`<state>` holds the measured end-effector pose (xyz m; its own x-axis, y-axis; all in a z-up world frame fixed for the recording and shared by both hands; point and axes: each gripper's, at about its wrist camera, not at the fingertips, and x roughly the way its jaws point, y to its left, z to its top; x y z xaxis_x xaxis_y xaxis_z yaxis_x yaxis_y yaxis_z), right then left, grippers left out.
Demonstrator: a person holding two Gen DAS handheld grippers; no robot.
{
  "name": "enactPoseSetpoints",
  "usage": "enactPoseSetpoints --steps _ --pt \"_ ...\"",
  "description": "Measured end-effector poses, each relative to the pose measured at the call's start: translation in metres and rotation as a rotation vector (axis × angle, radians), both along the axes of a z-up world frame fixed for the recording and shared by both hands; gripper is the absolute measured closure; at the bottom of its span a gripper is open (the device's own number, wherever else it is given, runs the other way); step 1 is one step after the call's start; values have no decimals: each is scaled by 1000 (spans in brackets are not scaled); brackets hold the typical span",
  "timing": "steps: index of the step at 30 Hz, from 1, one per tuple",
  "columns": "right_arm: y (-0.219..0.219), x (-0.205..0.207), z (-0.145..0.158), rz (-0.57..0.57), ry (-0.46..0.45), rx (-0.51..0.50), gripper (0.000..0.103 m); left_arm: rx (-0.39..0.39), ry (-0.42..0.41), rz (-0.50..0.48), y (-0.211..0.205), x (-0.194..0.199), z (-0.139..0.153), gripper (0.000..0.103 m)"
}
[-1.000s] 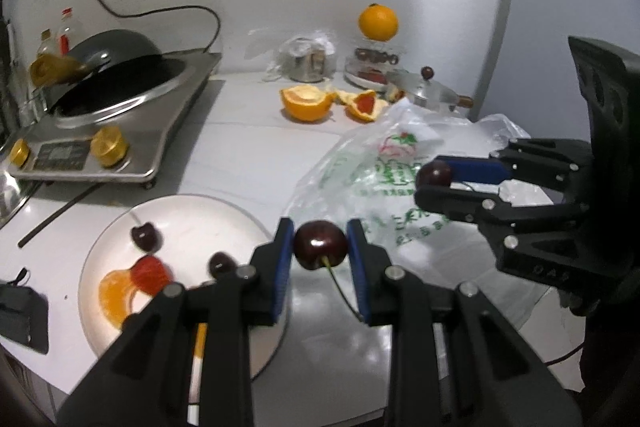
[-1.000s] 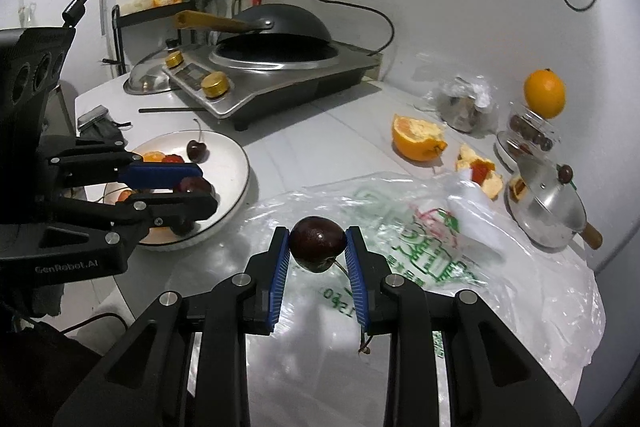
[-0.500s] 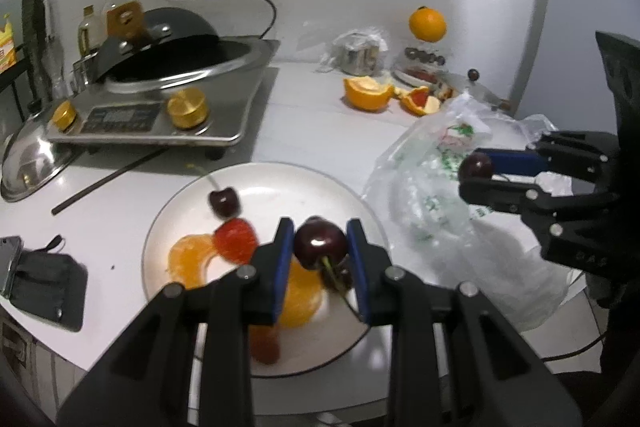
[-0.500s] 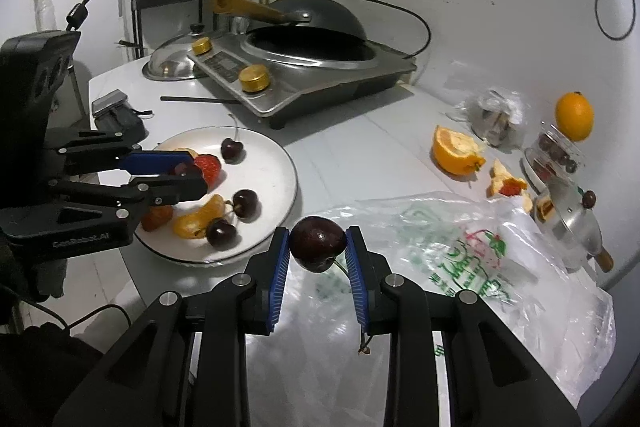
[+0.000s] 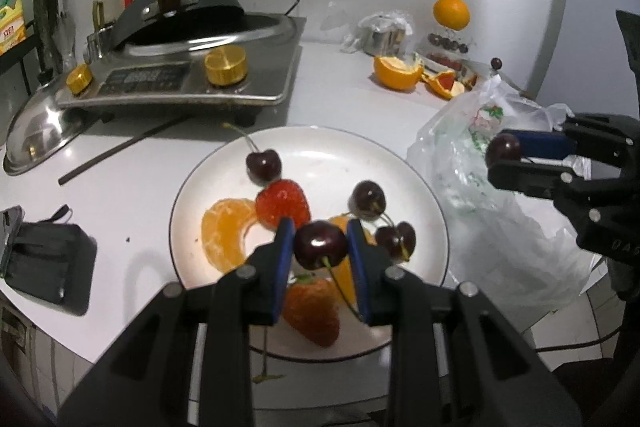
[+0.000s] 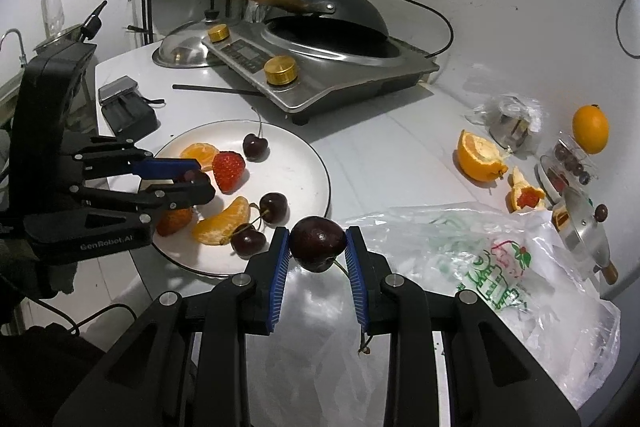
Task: Organize fruits
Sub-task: 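Lower both held cherries with both tools over the white plate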
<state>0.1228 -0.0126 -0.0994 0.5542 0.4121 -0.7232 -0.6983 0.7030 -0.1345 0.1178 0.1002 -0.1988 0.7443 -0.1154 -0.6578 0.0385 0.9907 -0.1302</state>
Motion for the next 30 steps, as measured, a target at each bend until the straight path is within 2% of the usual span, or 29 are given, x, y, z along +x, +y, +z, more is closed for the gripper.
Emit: enactPoseSetpoints --steps 13,19,25,28,30 --pt "14 1 -5 14 10 -13 73 -5 8 -5 3 4 -6 74" --pt "20 3 -7 26 13 -13 73 -8 9 -8 3 5 -3 65" --pt "28 10 -7 42 11 -8 73 -13 -23 -7 5 3 8 61" --pt "33 13 -7 52 10 -9 73 -25 -43 4 10 1 15 49" --pt "36 15 -7 60 9 -7 73 -31 -54 9 13 -1 19 49"
